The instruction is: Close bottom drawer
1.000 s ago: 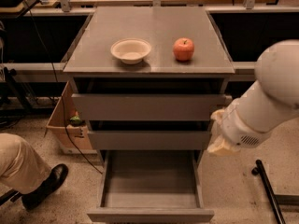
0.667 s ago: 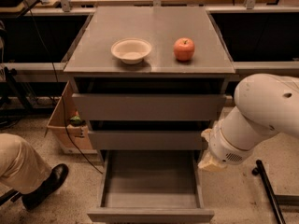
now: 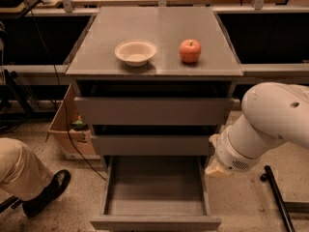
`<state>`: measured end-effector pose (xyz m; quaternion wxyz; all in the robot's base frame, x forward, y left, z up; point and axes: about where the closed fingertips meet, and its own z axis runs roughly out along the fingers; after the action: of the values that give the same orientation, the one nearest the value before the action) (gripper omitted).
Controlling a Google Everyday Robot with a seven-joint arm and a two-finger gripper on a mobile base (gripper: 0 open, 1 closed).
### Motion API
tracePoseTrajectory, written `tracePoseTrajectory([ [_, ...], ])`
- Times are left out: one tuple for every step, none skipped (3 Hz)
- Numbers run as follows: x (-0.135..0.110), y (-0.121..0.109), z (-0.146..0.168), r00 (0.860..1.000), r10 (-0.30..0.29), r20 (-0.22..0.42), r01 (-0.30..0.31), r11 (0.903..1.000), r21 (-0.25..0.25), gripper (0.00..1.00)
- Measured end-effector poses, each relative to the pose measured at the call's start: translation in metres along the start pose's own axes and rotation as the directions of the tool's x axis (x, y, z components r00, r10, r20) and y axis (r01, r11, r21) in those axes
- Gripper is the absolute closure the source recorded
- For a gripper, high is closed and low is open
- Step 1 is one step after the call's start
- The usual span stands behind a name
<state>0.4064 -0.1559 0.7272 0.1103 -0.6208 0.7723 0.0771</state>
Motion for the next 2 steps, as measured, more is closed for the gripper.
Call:
tracePoseTrajectory([
  [0.017,-0.016,0.056,0.999,0.026,-0.025,-0.026,0.9995,-0.019,0.00],
  [0.063,-0.032,0.161,0.995,0.089,-0.052,-0.093,0.9920,-0.084,0.00],
])
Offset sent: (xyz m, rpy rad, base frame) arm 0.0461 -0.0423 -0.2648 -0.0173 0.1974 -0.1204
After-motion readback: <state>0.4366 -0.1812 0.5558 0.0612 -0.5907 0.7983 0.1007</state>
